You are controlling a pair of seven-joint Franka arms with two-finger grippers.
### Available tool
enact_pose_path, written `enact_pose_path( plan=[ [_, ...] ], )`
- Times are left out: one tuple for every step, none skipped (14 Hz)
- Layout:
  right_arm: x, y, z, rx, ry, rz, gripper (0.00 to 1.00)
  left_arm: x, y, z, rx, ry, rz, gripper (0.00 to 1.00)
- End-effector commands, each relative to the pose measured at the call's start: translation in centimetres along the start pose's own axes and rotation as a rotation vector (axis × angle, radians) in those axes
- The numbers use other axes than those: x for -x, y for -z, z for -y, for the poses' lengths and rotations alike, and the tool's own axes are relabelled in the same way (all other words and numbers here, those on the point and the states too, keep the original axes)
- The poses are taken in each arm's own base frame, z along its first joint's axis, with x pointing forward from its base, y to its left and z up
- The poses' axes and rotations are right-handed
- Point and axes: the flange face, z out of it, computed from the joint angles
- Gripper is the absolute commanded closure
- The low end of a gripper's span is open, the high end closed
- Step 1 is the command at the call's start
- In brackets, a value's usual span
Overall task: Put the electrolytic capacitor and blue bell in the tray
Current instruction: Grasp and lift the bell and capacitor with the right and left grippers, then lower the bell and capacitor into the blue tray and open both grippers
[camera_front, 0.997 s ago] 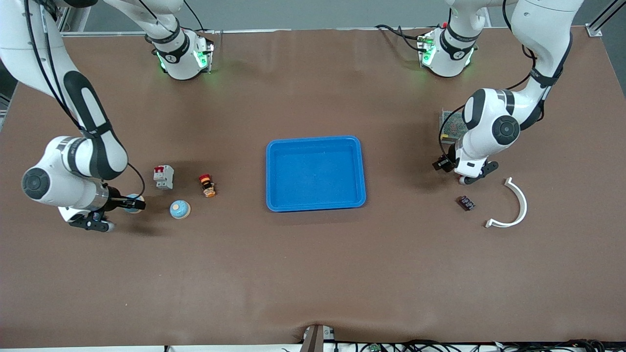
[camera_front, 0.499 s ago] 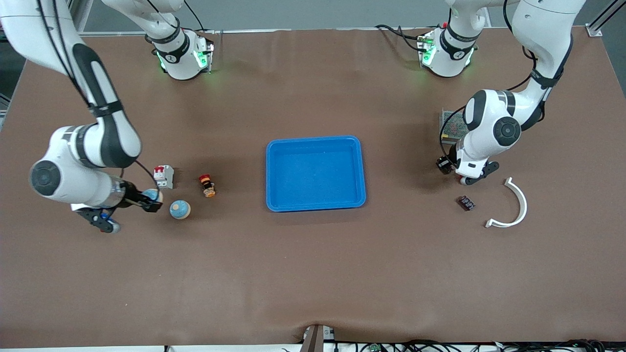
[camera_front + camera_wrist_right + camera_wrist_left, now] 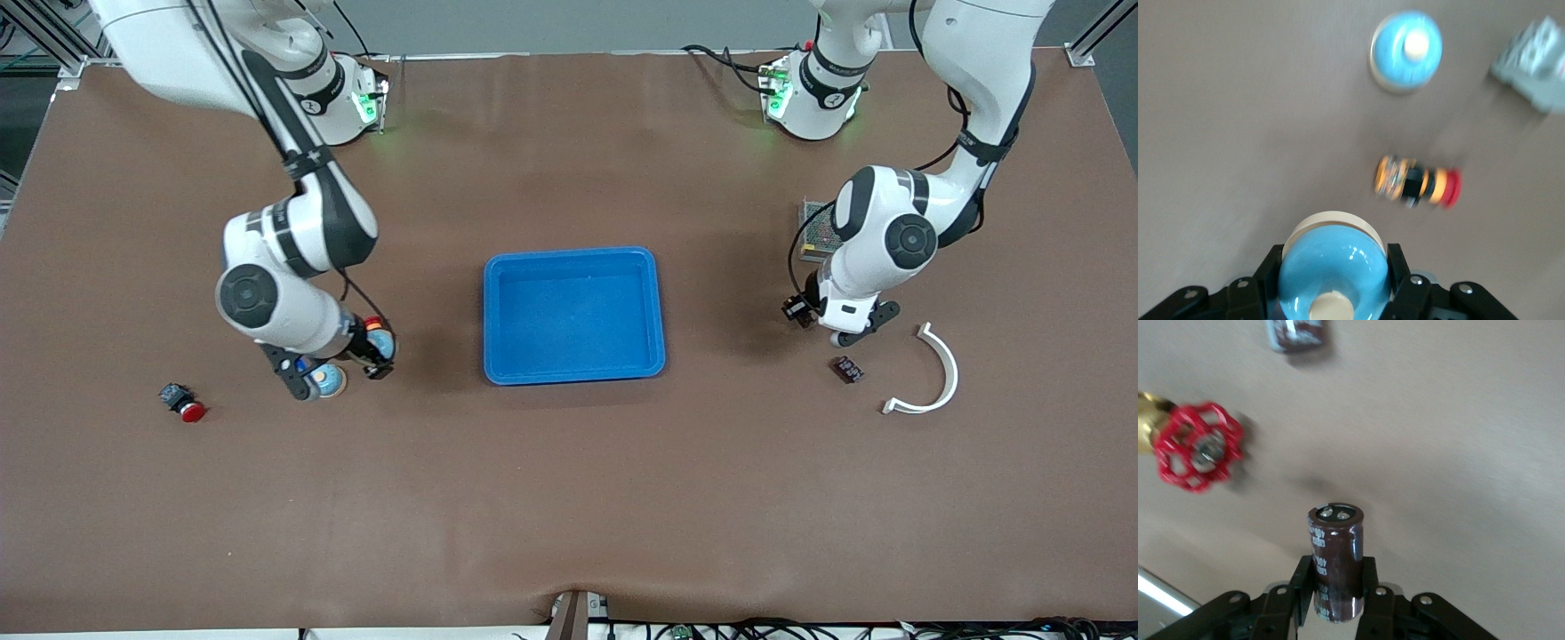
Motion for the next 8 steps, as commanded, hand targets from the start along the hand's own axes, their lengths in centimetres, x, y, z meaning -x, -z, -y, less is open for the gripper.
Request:
enact_pose_path(
  plan=[
    [6.4, 0.4, 1.3, -0.037, -0.120, -0.018, 1.00, 3.1, 1.9, -3.9, -0.016, 0.054, 0.004, 1.00],
    [8.4, 0.3, 1.8, -0.047, -0.149, -0.019, 1.00, 4.4, 2.0, -5.3, -0.016, 0.063, -0.001, 1.00],
    [10.0, 0.3, 2.1, -0.058, -0.176, -0.017, 1.00, 5.5, 2.4, -6.5, -0.013, 0.080, -0.006, 1.00],
    [11.9, 0.1, 2.3, -0.064, -0.190, -0.016, 1.00, 6.6, 2.6, -7.6, -0.009, 0.092, -0.012, 1.00],
    [13.3, 0.0, 2.5, -0.068, -0.204, -0.016, 1.00, 8.0, 2.7, -8.8, -0.006, 0.091, -0.016, 1.00],
    [14.3, -0.4, 2.5, -0.072, -0.218, -0.015, 1.00, 8.9, 3.0, -9.9, 0.003, 0.102, -0.021, 1.00],
    [15.4, -0.7, 2.5, -0.074, -0.231, -0.014, 1.00, 9.5, 3.3, -10.7, 0.010, 0.115, -0.027, 1.00],
    [16.5, -1.7, 2.0, -0.071, -0.234, -0.014, 1.00, 10.6, 3.4, -11.6, 0.013, 0.109, -0.030, 1.00]
  ],
)
